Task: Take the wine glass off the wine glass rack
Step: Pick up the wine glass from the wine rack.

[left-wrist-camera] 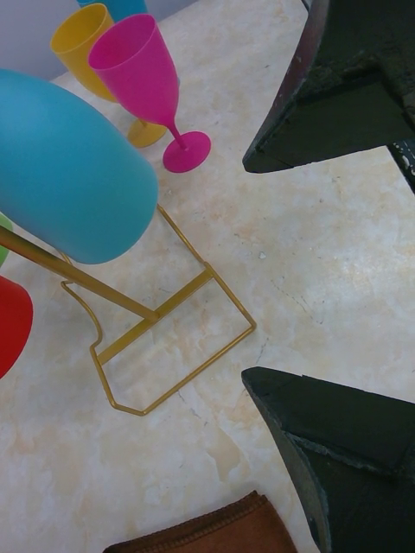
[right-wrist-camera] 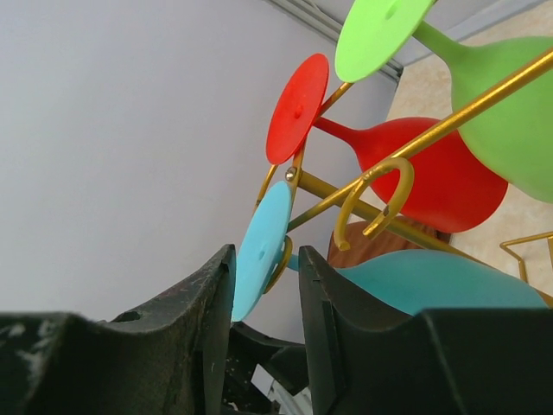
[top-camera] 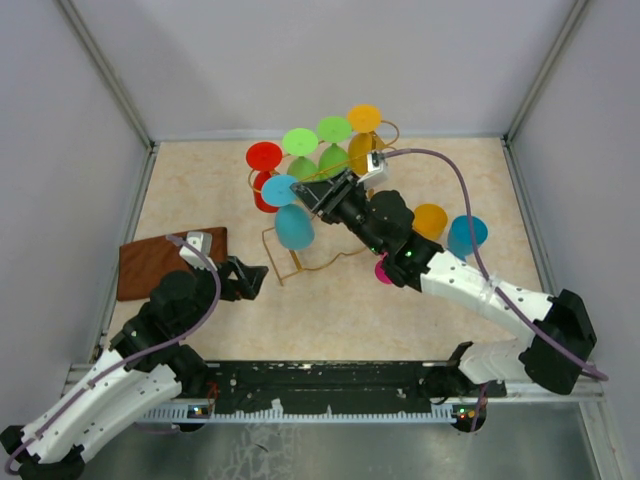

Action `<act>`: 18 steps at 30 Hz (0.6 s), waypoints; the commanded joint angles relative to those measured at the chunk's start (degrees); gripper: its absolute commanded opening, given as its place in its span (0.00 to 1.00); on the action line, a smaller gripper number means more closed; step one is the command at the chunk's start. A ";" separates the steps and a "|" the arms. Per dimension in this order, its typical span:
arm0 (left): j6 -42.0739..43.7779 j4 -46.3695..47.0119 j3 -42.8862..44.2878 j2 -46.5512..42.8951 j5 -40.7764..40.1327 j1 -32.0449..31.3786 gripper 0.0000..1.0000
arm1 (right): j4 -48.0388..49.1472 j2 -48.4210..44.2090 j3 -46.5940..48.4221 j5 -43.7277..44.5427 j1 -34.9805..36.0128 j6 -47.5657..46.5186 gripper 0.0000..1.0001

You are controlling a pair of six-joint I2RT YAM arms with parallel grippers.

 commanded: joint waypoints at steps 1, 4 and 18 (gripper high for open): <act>0.28 1.92 -0.15 -0.36 0.25 0.35 0.99 | 3.24 0.57 0.62 2.19 0.40 1.59 0.35; 0.46 1.86 -0.20 -0.29 0.49 0.35 0.99 | 3.30 0.94 0.71 2.03 0.34 1.89 0.32; 0.08 2.28 -0.39 -0.33 1.00 0.35 0.99 | 3.57 0.14 0.39 2.74 0.35 2.98 0.13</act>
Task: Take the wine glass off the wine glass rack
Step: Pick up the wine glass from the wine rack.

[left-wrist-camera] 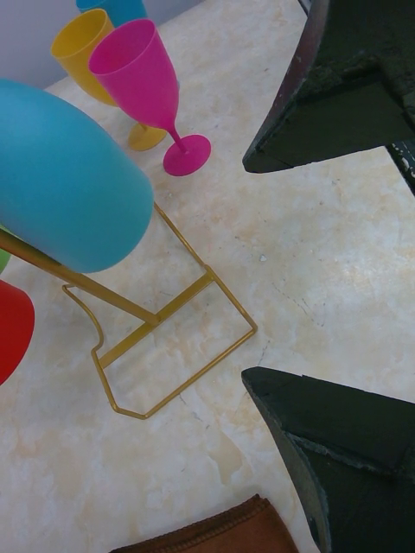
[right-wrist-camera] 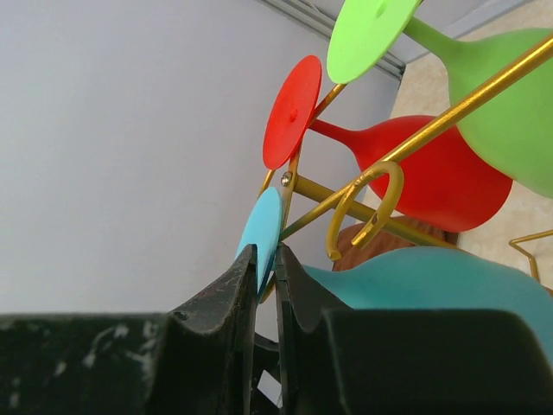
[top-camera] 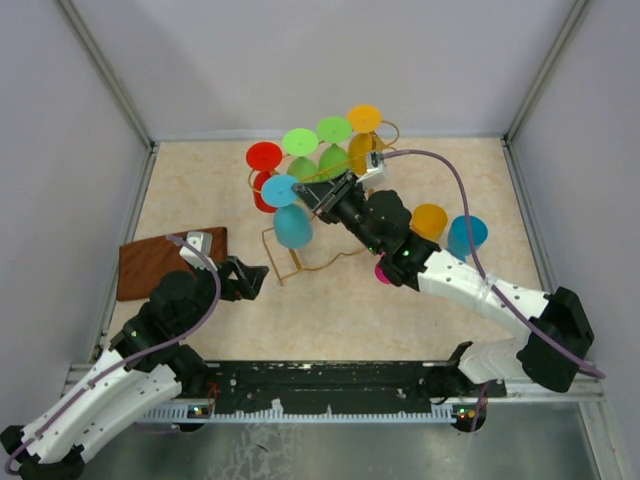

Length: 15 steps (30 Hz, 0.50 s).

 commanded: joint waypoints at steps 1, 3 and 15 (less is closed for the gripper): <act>0.02 1.86 -0.38 -0.36 0.69 0.35 0.99 | 2.75 -1.31 0.23 2.31 0.34 0.75 0.11; -0.14 1.78 -0.37 -0.29 0.73 0.35 0.99 | 2.55 -1.63 0.06 2.73 0.39 0.99 0.07; -0.87 1.04 -0.02 0.05 1.15 0.35 0.99 | 3.82 -2.94 -0.51 1.57 0.37 1.54 0.00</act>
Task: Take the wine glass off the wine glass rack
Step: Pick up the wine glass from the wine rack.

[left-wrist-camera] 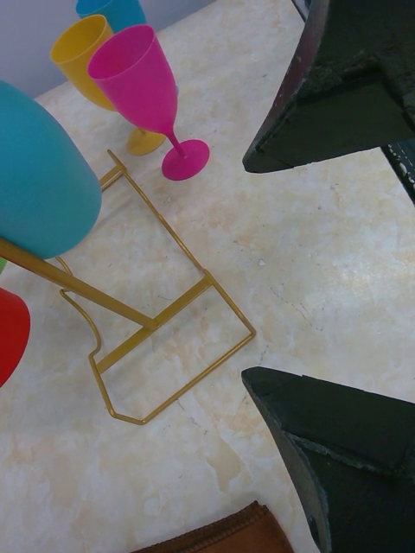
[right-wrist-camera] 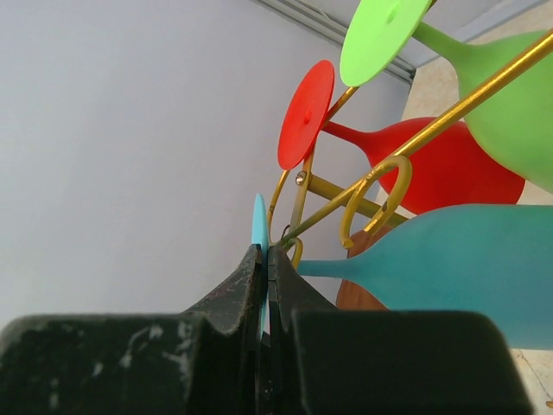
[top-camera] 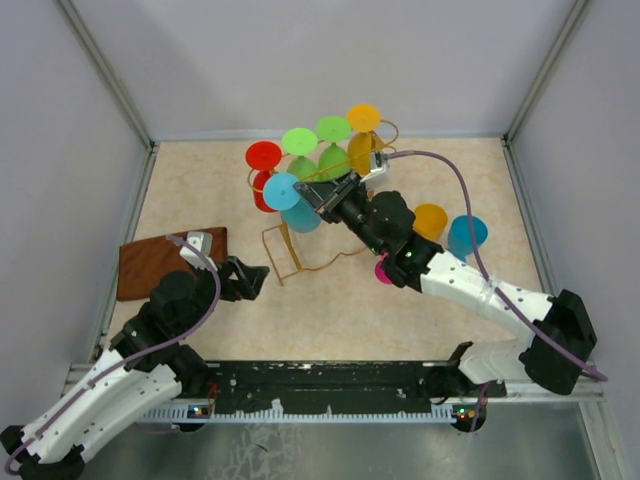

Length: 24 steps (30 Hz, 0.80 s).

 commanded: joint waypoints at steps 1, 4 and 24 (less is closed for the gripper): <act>-0.29 0.95 -0.02 -0.05 0.67 0.35 0.99 | 3.33 -2.06 -0.40 1.02 0.35 0.11 0.00; -0.31 0.77 0.17 -0.19 0.67 0.35 0.99 | 3.48 -2.00 -0.53 0.72 0.34 0.60 0.00; -1.68 0.45 0.29 0.21 1.44 0.35 0.99 | 3.15 -6.07 -2.03 1.47 0.34 2.93 0.00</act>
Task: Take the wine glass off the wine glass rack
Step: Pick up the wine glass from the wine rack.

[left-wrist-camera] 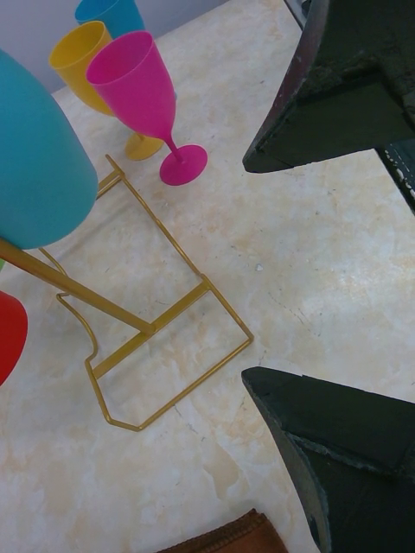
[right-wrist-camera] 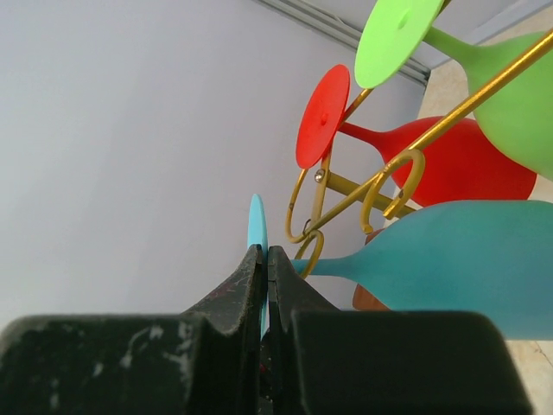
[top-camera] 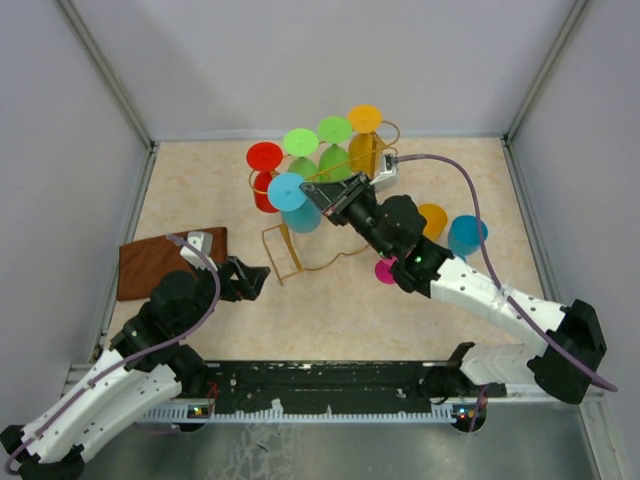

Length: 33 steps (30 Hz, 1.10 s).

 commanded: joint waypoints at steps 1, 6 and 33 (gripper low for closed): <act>-1.02 0.54 0.27 0.25 0.90 0.37 0.99 | 3.36 -2.25 0.05 1.28 0.34 1.20 0.00; -1.62 0.36 0.55 0.36 1.56 0.35 0.99 | 3.34 -2.82 -0.53 1.09 0.35 1.23 0.00; -2.50 -0.25 0.55 -0.83 1.81 0.35 0.99 | 1.29 -2.84 0.64 -2.91 0.30 -1.83 0.00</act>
